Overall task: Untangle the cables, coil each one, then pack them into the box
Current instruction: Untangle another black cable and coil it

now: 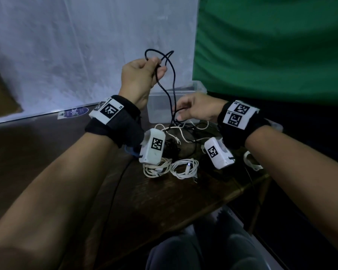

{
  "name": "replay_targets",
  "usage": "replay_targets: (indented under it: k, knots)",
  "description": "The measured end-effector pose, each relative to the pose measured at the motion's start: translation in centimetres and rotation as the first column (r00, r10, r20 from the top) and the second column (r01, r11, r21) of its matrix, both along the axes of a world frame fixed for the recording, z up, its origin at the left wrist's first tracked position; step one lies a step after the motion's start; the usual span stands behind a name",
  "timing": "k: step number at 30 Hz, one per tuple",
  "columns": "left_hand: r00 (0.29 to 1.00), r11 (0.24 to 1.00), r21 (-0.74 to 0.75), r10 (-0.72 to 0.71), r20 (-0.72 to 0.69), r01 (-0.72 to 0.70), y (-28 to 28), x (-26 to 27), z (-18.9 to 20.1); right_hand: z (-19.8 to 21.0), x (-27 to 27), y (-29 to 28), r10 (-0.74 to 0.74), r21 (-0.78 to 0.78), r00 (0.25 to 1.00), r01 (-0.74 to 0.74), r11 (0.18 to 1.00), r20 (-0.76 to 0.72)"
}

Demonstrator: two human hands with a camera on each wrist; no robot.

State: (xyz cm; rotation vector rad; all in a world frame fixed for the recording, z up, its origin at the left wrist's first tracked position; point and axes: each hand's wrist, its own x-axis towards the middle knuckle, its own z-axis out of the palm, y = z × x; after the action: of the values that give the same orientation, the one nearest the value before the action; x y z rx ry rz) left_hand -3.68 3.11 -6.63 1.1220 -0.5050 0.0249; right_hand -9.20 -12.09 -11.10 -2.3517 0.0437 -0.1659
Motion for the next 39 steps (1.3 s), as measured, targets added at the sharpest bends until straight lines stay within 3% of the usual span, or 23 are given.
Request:
replay_targets:
  k: [3, 11, 14, 17, 19, 22, 24, 30, 35, 39]
  knots:
    - [0.998, 0.996, -0.072, -0.056, 0.013, 0.057, -0.3, -0.2, 0.4, -0.4, 0.1, 0.3, 0.017, -0.054, 0.999, -0.019, 0.998, -0.042]
    - [0.999, 0.994, -0.101, -0.046, 0.017, 0.048, 0.4, 0.3, 0.3, -0.5, 0.9, 0.1, -0.113, -0.082, 0.985, 0.125, 0.989, 0.130]
    - [0.999, 0.994, 0.110, -0.007, -0.035, 0.011, 0.4, 1.3, -0.9, 0.5, 1.1, -0.6, -0.201, 0.085, 0.954, 0.186, 0.979, 0.224]
    - [0.991, 0.938, 0.337, -0.035, -0.132, 0.078, 0.0, 1.7, -2.4, 1.9, 1.1, -0.8, -0.243, 0.312, 0.931, 0.154, 0.937, 0.272]
    - [0.990, 0.866, 0.488, -0.047, -0.131, 0.106, -0.4, 1.6, -3.2, 3.0, 0.9, -0.8, -0.236, 0.425, 0.921, 0.089, 0.901, 0.309]
    - [0.995, 0.727, 0.683, -0.104, 0.012, 0.067, -1.0, 0.9, -4.0, 4.3, 0.6, -0.8, -0.210, 0.465, 0.902, 0.012, 0.885, 0.377]
    - [0.991, 0.719, 0.694, -0.104, 0.079, 0.020, -1.2, 1.0, -4.2, 5.1, 0.4, -0.9, -0.197, 0.449, 0.888, -0.012, 0.894, 0.416]
    - [0.978, 0.819, 0.568, -0.047, 0.203, -0.079, -2.4, 0.8, -3.1, 7.0, -0.5, -0.6, -0.120, 0.386, 0.840, -0.113, 0.915, 0.530]
    - [0.972, 0.846, 0.526, -0.038, 0.230, -0.092, -3.3, 0.9, -2.7, 7.2, -0.5, -0.8, -0.193, 0.553, 0.847, -0.137, 0.822, 0.496]
    - [0.969, 0.789, 0.613, -0.124, 0.211, -0.033, -3.8, 1.0, -3.1, 6.5, -0.3, -1.5, -0.261, 0.791, 0.889, -0.161, 0.590, 0.375]
